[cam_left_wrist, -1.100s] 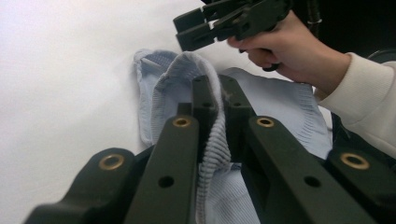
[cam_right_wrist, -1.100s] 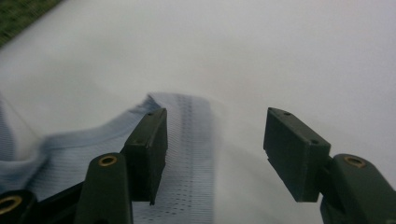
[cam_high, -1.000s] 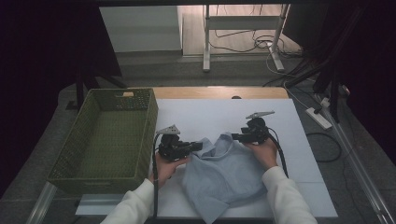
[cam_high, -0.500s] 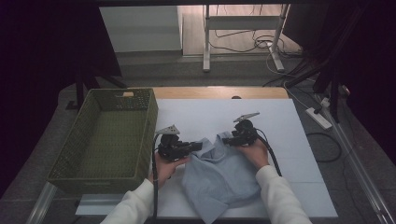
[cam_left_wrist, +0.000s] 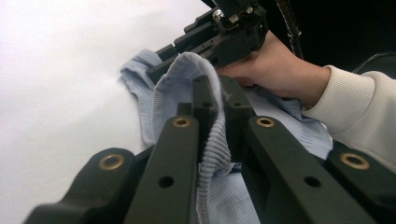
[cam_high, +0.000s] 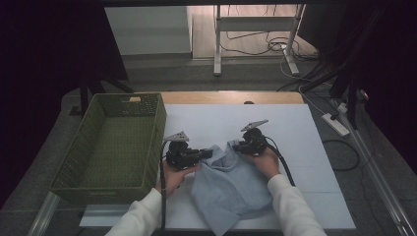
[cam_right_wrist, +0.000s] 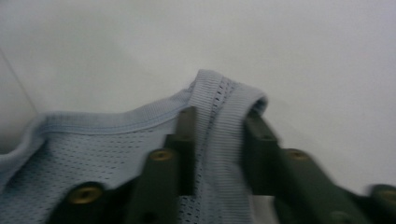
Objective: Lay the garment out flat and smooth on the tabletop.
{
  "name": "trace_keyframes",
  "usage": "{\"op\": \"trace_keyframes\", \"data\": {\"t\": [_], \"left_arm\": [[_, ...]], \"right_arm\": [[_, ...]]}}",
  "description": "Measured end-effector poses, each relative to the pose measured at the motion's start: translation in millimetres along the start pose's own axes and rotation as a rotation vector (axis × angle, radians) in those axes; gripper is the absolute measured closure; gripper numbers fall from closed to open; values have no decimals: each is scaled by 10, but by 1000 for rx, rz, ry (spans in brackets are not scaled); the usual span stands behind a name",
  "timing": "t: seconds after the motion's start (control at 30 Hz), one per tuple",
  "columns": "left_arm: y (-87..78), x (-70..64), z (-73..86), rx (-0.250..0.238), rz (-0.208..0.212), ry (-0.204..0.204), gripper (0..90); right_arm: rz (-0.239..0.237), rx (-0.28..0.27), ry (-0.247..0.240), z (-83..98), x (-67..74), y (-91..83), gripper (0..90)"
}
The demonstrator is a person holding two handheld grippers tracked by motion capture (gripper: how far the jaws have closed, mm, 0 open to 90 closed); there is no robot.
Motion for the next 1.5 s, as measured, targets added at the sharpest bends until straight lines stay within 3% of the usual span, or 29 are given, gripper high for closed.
{"op": "trace_keyframes", "data": {"t": [0.13, 0.33, 0.43, 0.6, 0.73, 0.83, 0.87, 0.97, 1.0, 1.03, 1.07, 1.2, 1.5], "left_arm": [[-8, 7, -1, -4, -1, -4, 864], [-28, 12, -14, -17, 4, -15, 864], [-49, 9, -34, -29, 6, -21, 864], [-109, -7, -91, -61, 25, -44, 865], [-154, -27, -133, -80, 33, -47, 866], [-200, -41, -175, -102, 44, -52, 866], [-235, -47, -205, -117, 50, -55, 867], [-282, -56, -242, -136, 55, -56, 867], [-326, -63, -276, -158, 79, -76, 867], [-326, -63, -276, -158, 79, -76, 867], [-351, -68, -297, -169, 89, -86, 867], [-445, -89, -373, -202, 84, -68, 867], [-611, -86, -475, -272, 92, -89, 867]], "right_arm": [[1, -10, 20, -2, -7, -23, 825], [-28, -99, 33, -63, 56, -146, 839], [-64, -197, 63, -131, 122, -282, 840], [-87, -270, 76, -179, 168, -419, 841], [-119, -389, 105, -228, 198, -624, 844], [-119, -424, 101, -242, 222, -701, 845], [-128, -473, 94, -253, 250, -791, 845], [-128, -504, 88, -259, 271, -864, 845], [-134, -545, 89, -265, 289, -961, 846], [-134, -545, 89, -265, 289, -961, 846], [-145, -584, 90, -270, 311, -1052, 846], [-160, -630, 77, -299, 368, -1192, 846], [-174, -684, 48, -354, 483, -1375, 846]]}}
Point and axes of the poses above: each handheld gripper's, and its own axes: y roughly forward along the jaws, z roughly out of its underside, x roughly to its left, the point moved 4 cm from there along y, roughly forward along the jaws, and after that the axes turned 9 degrees about -z, right-handed, at the moved point
